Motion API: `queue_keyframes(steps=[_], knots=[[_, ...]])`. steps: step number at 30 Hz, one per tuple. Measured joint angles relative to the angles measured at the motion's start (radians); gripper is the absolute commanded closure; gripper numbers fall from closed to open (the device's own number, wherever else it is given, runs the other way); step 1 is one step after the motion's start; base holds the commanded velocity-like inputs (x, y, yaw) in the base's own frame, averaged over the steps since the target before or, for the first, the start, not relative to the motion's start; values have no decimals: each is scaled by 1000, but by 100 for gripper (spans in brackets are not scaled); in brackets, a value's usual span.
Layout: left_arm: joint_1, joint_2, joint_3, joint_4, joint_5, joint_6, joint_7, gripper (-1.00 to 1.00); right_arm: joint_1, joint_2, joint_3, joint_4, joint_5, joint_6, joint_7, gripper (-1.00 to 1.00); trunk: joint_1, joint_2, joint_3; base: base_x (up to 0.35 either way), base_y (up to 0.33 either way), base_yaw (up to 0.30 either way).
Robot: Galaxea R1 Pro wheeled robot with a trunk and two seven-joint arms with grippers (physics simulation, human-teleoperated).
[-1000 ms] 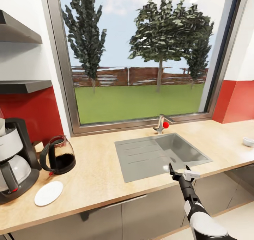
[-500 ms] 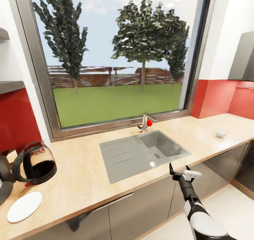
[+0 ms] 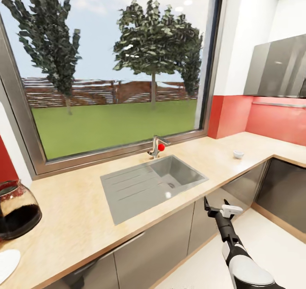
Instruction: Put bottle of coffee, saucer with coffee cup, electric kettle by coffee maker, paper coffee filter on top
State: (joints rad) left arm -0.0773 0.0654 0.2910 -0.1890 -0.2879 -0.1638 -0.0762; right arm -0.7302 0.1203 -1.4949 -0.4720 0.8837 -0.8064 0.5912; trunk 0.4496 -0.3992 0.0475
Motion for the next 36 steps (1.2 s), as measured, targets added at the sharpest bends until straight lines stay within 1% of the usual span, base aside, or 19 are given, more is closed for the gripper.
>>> queue_keyframes(steps=[12, 16, 19, 20, 22, 24, 25, 26, 28, 29, 30, 32, 33, 34, 35, 36], knots=[[0, -1, 0, 2, 3, 2, 0, -100, 0, 0, 0, 5, 3, 1, 0, -100, 0, 0, 0, 0, 0, -300], [1, -1, -1, 33, 2, 1, 0, -100, 4, -2, 0, 6, 7, 3, 1, -100, 0, 0, 0, 0, 0, -237], [1, -1, -2, 57, 1, 0, -1, -100, 57, -5, -1, 4, 15, 7, 1, -100, 0, 0, 0, 0, 0, -73], [1, -1, -3, 63, 0, 0, -1, -100, 91, -5, -1, 3, 20, 7, 1, -100, 0, 0, 0, 0, 0, -25], [3, -2, -6, 81, -1, 4, -2, -100, 190, -6, -1, 2, 36, 11, 0, -100, 0, 0, 0, 0, 0, -8], [4, -2, -4, 105, -1, 5, -2, -100, 247, -8, -1, 2, 66, 29, -2, -100, 0, 0, 0, 0, 0, -3], [4, -2, -4, 128, -1, 4, -2, -100, 301, -9, -1, 2, 147, 123, -2, -100, 0, 0, 0, 0, 0, -1], [4, -2, -5, 131, -1, 3, -3, -100, 319, -9, -1, 2, 169, 155, -2, -100, 0, 0, 0, 0, 0, 0], [4, -3, -5, 138, -1, 3, -3, -100, 344, -9, -1, 3, 324, 369, -5, -100, 0, 0, 0, 0, 0, 0], [4, -3, -6, 139, -1, 3, -3, -100, 347, -8, -1, 3, 372, 447, -19, -100, 0, 0, 0, 0, 0, 0], [4, -3, -6, 146, -1, 4, -3, -100, 350, -8, -1, 9, 435, 602, -108, -100, 0, 0, 0, 0, 0, 0], [4, -5, -7, 153, -1, 5, -3, -100, 352, -8, 0, 22, 462, 732, -207, -100, 0, 0, 0, 0, 0, 0], [4, -7, -7, 156, -1, 5, -3, -100, 352, -9, -1, 33, 471, 778, -241, -100, 0, 0, 0, 0, 0, 0], [4, -7, -7, 158, -1, 5, -3, -100, 354, -10, -2, 42, 480, 815, -263, -100, 0, 0, 0, 0, 0, 0], [4, -8, -7, 158, -1, 6, -3, -100, 355, -10, -3, 46, 482, 832, -271, -100, 0, 0, 0, 0, 0, 0], [4, -9, -7, 159, -1, 6, -3, -100, 369, -9, -2, 57, 487, 874, -284, -100, 0, 0, 0, 0, 0, 0]])
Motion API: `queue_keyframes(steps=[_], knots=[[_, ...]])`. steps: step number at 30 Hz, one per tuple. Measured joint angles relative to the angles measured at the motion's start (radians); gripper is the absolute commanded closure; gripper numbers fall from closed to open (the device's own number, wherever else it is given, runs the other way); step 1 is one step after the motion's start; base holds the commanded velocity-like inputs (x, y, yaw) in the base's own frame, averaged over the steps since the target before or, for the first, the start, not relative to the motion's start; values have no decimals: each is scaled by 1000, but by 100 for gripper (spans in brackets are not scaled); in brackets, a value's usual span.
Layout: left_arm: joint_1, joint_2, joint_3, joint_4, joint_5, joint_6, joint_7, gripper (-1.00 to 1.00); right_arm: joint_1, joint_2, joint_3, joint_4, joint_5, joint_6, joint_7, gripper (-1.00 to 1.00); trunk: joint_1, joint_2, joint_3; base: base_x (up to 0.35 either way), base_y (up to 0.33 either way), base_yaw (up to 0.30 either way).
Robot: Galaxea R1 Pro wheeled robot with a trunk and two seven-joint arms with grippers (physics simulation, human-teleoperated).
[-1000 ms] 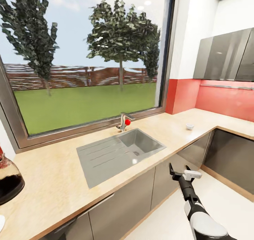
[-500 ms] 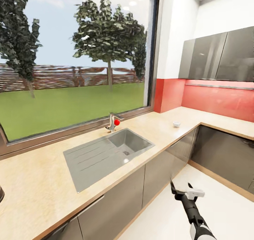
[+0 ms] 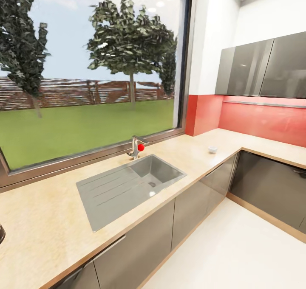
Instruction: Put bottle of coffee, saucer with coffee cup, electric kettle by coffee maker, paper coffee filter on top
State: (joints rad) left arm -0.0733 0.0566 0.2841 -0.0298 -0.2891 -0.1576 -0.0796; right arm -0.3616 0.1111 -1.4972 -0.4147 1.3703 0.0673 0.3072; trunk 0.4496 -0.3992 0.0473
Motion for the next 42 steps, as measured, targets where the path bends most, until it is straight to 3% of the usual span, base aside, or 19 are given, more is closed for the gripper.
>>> queue_keyframes(steps=[3, 7, 18, 26, 27, 29, 32, 35, 38, 39, 40, 41, 42], knots=[[0, -1, 0, -6, -1, -7, 0, -100, 78, 0, 1, 104, 24, 47, -16, -100, 0, 0, 0, 0, 0, 0], [-1, -2, 2, -7, 0, -7, 0, -100, 142, 5, 1, 146, 129, 54, -22, -100, 0, 0, 0, 0, 0, 0], [-2, -1, 2, -10, 1, -8, 0, -100, 195, 3, 0, 171, 135, 58, -16, -100, 0, 0, 0, 0, 0, 0], [-2, -2, 1, -11, 2, -8, 0, -100, 198, -4, -2, 181, 136, 59, -3, -100, 0, 0, 1, 0, 0, -74], [-2, -2, 1, -10, 1, -8, 0, -100, 198, -33, -3, 181, 138, 63, 97, -100, 0, 0, 1, 0, 0, -263], [-2, -2, 1, -9, 2, -8, 0, -100, 198, -44, -2, 179, 140, 77, 176, -100, 0, 0, 2, 0, 0, -269], [-1, -3, 2, -9, 4, -8, 0, -100, 198, -48, 1, 170, 141, 85, 215, -100, 0, 0, 2, 0, 0, -282], [-2, -3, 2, -10, 4, -8, 0, -100, 201, -43, 10, 143, 138, 87, 197, -100, 0, 0, 2, 0, 0, -269], [-2, -2, 1, -11, 2, -8, 0, -100, 202, -41, 77, 136, 120, 88, 189, -100, 0, 0, -1, 0, 0, -207], [-2, -2, 1, -11, 2, -8, 0, -100, 202, -41, 124, 138, 92, 88, 187, -100, 0, 0, -2, 0, 0, -54], [-2, -2, 1, -10, 3, -8, 0, -100, 211, -41, 290, 153, -93, 89, 183, -100, 0, 0, -4, 0, 0, -34], [-1, -2, 1, -10, 4, -8, 0, -100, 215, -42, 366, 159, -182, 90, 182, -100, 0, 0, -5, 0, 0, -27], [-1, -2, 1, -10, 4, -8, 0, -100, 217, -42, 405, 162, -227, 92, 181, -100, 0, 0, -7, 0, 0, -18]])
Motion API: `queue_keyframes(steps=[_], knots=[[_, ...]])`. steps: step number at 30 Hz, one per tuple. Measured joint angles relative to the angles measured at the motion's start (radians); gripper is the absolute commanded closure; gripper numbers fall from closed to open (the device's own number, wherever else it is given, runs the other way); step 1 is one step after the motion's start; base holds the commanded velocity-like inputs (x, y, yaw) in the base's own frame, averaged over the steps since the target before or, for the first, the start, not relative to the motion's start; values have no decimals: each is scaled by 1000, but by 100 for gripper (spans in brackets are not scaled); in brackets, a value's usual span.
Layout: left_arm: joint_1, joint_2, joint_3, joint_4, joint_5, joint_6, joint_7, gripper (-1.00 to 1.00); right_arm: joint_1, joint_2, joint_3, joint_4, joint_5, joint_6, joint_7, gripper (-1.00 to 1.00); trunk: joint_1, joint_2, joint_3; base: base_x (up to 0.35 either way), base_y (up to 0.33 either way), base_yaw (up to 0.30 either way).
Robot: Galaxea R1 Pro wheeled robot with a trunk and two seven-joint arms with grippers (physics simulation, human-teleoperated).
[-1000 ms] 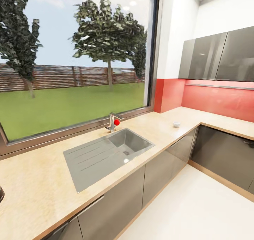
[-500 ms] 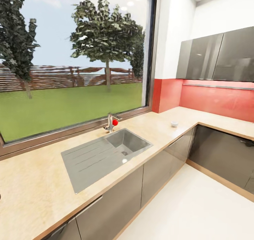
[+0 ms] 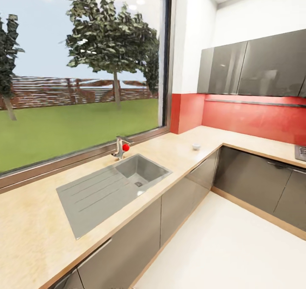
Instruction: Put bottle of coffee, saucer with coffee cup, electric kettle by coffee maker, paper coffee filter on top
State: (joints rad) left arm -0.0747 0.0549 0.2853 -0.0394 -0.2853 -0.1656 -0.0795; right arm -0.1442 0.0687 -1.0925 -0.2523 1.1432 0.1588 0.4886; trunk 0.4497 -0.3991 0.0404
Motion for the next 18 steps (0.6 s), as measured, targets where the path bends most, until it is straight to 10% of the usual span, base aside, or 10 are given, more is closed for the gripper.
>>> queue_keyframes(steps=[6, 9, 12, 18], knots=[[0, -1, 1, 0, 1, 0, 0, -100, 8, -2, 483, 66, -435, 61, -55, -100, 0, 0, -10, 0, 0, -5], [0, 0, 1, 0, 1, 0, 0, -100, 9, -1, 817, 78, -864, 73, -192, -100, 0, 0, -14, 0, 0, 0], [0, 0, 1, -1, 0, 0, 0, -100, 9, -7, 905, 82, -978, 74, -218, -100, 0, 0, -19, 0, 0, 0], [0, 0, 2, 0, 0, 0, 0, -100, 9, -45, 932, 81, -1018, 73, -223, -100, 0, 0, -29, 0, 0, 0]])
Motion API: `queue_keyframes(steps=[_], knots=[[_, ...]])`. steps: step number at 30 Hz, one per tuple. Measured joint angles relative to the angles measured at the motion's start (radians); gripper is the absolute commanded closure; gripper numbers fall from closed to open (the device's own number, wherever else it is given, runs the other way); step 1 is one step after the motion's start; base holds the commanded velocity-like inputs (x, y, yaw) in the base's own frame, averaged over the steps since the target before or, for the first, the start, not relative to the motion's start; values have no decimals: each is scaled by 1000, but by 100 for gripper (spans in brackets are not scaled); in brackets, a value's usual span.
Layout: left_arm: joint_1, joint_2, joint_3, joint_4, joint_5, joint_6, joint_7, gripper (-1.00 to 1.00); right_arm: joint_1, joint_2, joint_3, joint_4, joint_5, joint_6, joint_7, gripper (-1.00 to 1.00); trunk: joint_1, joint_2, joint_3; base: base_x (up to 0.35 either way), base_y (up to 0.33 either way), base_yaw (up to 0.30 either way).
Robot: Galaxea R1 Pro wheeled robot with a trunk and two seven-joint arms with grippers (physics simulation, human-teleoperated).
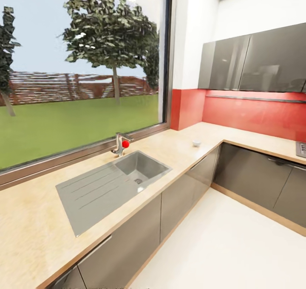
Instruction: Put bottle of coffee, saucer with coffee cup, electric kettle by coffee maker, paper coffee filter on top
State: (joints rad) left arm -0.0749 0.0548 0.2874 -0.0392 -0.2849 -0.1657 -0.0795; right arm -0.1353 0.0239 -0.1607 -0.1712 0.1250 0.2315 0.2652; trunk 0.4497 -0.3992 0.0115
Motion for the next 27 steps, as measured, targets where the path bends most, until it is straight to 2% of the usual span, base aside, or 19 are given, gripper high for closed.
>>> queue_keyframes(steps=[8, 12, 15, 20, 27], knots=[[0, 0, 0, 0, 0, 0, 0, -100, 0, -7, -1, -4, -2, -3, 0, -100, 0, 0, -13, 0, 0, -35], [0, -8, 6, 1, 0, 0, 0, -100, 0, -28, -1, -5, -3, -2, 0, -100, 0, 0, -19, 0, 0, -99], [0, -15, 10, -1, 1, -1, -4, -100, 0, -32, -1, -5, -4, -2, -1, -100, 0, 1, -23, 0, 0, -128], [-1, -31, 4, -7, -2, -9, -7, -100, 1, -35, -1, -5, -4, -4, -1, -100, 0, 1, -29, 0, 0, -192], [-1, -35, 2, 7, -3, -7, -12, -100, 1, -37, -1, -6, -4, -4, -1, -100, -1, 1, -34, 32, -26, -267]])
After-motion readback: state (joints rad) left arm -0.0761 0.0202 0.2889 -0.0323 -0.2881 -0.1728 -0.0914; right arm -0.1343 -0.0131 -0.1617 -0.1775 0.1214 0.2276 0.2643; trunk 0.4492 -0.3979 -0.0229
